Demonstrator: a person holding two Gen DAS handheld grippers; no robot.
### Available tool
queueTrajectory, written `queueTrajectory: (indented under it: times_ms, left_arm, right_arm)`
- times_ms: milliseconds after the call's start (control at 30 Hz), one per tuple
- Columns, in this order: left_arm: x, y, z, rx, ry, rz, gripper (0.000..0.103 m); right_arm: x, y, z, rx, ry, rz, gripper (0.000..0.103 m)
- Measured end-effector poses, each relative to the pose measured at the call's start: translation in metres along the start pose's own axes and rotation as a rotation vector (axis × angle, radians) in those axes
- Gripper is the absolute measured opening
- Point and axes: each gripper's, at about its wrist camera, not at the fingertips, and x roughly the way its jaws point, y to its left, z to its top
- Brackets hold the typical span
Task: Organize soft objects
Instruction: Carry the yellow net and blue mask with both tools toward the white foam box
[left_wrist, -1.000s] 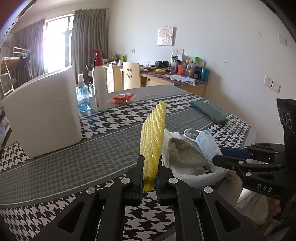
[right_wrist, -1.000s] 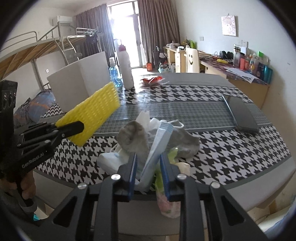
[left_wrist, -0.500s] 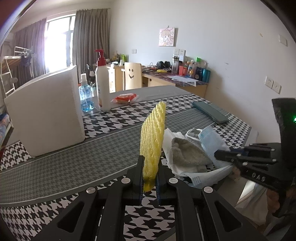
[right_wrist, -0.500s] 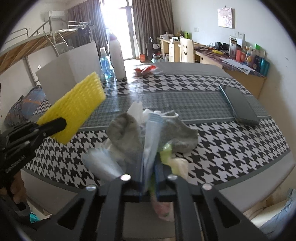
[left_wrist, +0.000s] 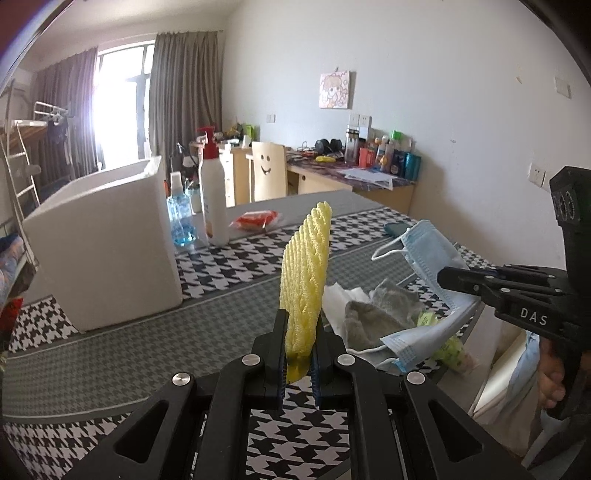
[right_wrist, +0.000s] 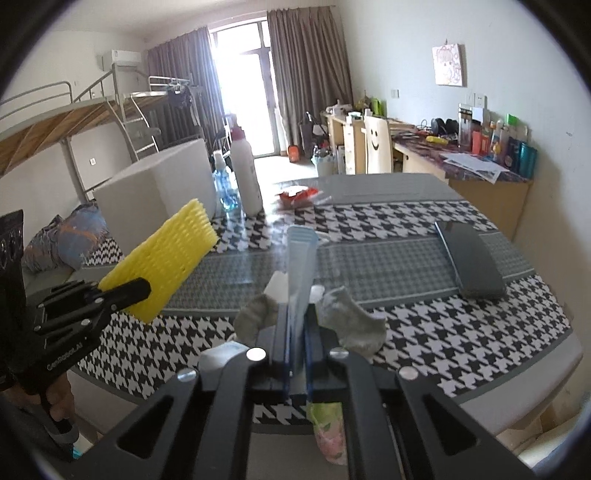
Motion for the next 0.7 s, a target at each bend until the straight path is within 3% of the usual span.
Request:
queueTrajectory:
  times_ms: [700]
  left_arm:
    - [-0.014,0.018,0.035,-0.017,-0.054,0.034,0.011]
  right_arm:
    - [0.010,0.013,0.038,-0.060,-0.073,0.052,0.008]
